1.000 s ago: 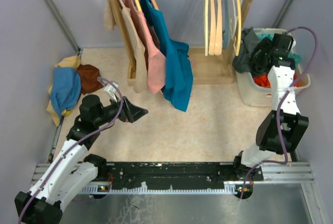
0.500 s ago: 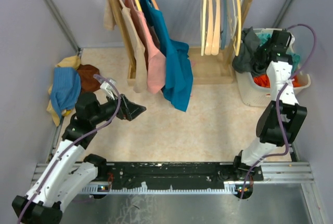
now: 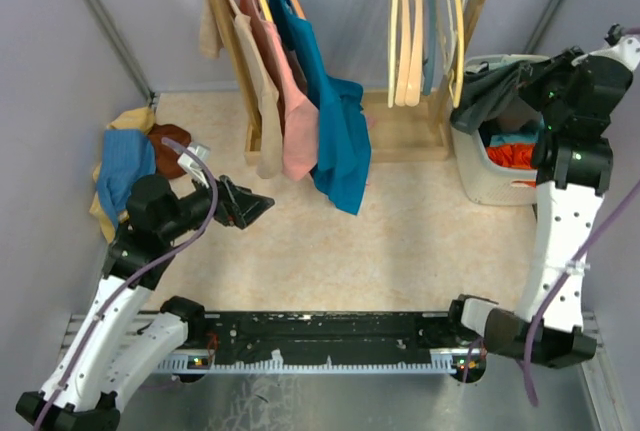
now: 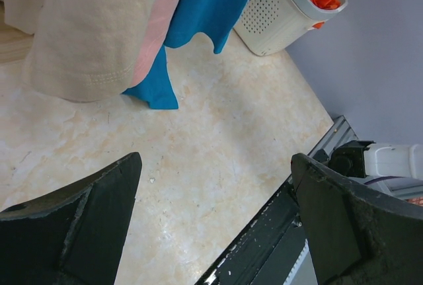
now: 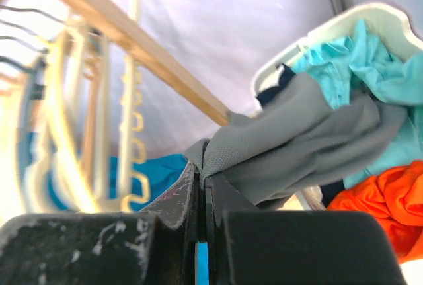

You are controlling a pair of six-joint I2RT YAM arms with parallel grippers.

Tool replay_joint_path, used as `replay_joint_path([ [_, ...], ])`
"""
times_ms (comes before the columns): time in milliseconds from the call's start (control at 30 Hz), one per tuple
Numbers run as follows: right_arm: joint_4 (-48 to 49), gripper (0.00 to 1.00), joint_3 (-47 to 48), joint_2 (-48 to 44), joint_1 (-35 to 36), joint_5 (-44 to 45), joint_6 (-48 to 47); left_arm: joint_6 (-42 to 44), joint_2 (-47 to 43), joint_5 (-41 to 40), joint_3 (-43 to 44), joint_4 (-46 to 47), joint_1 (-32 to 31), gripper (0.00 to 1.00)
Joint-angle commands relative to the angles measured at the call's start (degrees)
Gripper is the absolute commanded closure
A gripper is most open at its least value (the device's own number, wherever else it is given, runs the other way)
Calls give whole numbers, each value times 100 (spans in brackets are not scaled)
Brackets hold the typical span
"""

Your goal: Place the t-shirt on the hanger

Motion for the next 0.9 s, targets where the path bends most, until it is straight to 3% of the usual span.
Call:
replay_joint_path([
  [0, -309, 100, 702, -553, -26, -474, -59, 42, -97, -21, 328, -163, -31, 0],
  [267, -1470, 100, 1933, -954, -31, -1029, -184, 120, -278, -122, 624, -527, -36, 0],
  [567, -2258, 100, 3594, -706, -26, -1928, -23, 150, -506, -164, 664, -757, -36, 0],
  [700, -1822, 100, 3710, -638, -31, -2797, 431, 147, -558, -198, 702, -834, -32, 0],
  [867, -262, 100, 2727, -893, -26, -3949, 1561, 149, -576, -225, 717, -858, -36, 0],
])
